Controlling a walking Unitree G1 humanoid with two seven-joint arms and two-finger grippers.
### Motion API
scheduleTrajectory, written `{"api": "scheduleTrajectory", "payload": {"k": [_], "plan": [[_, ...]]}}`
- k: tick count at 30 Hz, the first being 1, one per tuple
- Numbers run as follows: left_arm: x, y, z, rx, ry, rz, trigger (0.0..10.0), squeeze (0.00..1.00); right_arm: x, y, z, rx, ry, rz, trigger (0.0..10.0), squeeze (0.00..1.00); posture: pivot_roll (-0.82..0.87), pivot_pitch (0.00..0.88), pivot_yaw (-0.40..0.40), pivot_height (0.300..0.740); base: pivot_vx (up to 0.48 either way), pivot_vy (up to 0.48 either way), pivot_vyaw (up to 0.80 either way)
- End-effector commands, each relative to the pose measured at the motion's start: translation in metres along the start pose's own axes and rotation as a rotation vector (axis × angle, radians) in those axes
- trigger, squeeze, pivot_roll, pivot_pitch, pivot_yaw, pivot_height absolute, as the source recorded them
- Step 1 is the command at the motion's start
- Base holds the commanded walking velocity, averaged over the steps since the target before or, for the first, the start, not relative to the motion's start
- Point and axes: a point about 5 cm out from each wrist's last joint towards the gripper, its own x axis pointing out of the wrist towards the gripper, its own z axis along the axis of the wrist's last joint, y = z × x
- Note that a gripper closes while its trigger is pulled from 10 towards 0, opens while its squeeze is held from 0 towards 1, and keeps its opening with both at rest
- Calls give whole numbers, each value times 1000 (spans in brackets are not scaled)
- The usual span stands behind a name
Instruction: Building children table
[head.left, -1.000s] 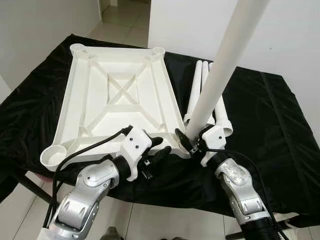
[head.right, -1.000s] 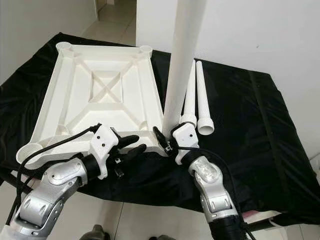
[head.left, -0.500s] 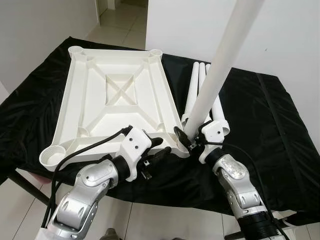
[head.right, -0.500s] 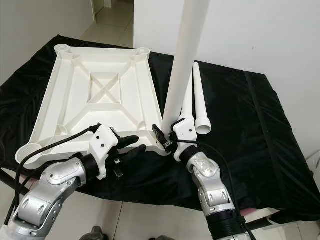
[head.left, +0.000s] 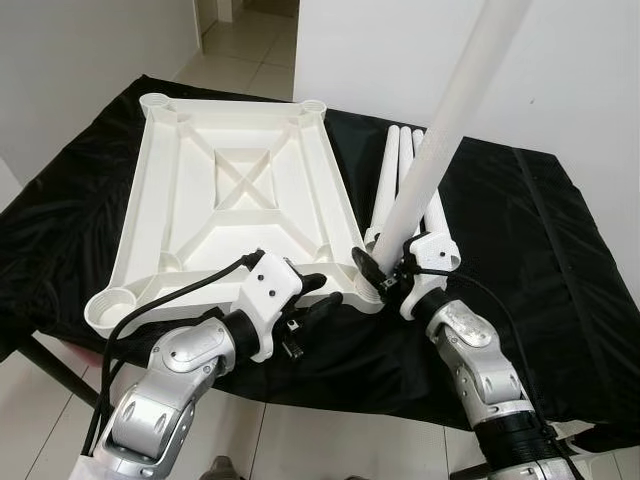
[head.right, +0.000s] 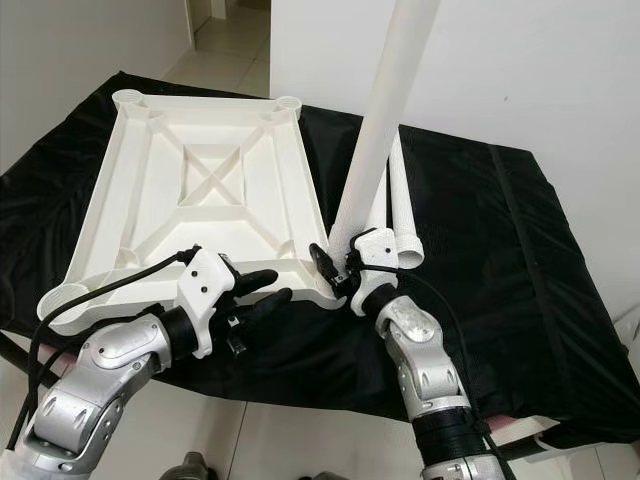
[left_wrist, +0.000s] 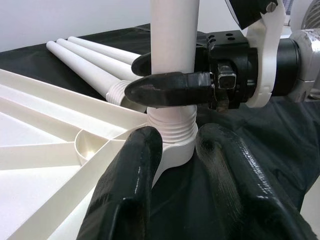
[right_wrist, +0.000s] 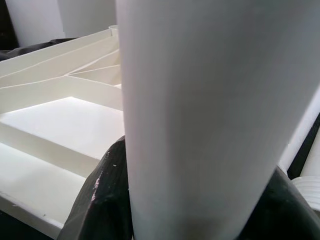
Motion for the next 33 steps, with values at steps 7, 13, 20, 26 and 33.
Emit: {"api": "scheduleTrajectory", "payload": {"k": [7,13,20,26,33], "plan": [[0,0,3,6,-7,23,10000,0,-5,-15,-31,83,187,-119,10000,0,179,64,-85,740,0,0,0],[0,0,3,6,-5,23,10000,0,-4,-15,-30,68,178,-146,10000,0,182,63,-87,740,0,0,0],[-1,0,3,6,-3,24,10000,0,0,-13,-26,84,128,-236,10000,0,185,63,-90,740,0,0,0],[-1,0,4,6,-6,26,10000,0,6,-10,-23,95,66,-391,10000,0,187,62,-91,740,0,0,0],[0,0,4,8,-8,27,10000,0,11,-8,-20,80,37,-469,10000,0,188,62,-93,740,0,0,0]]}}
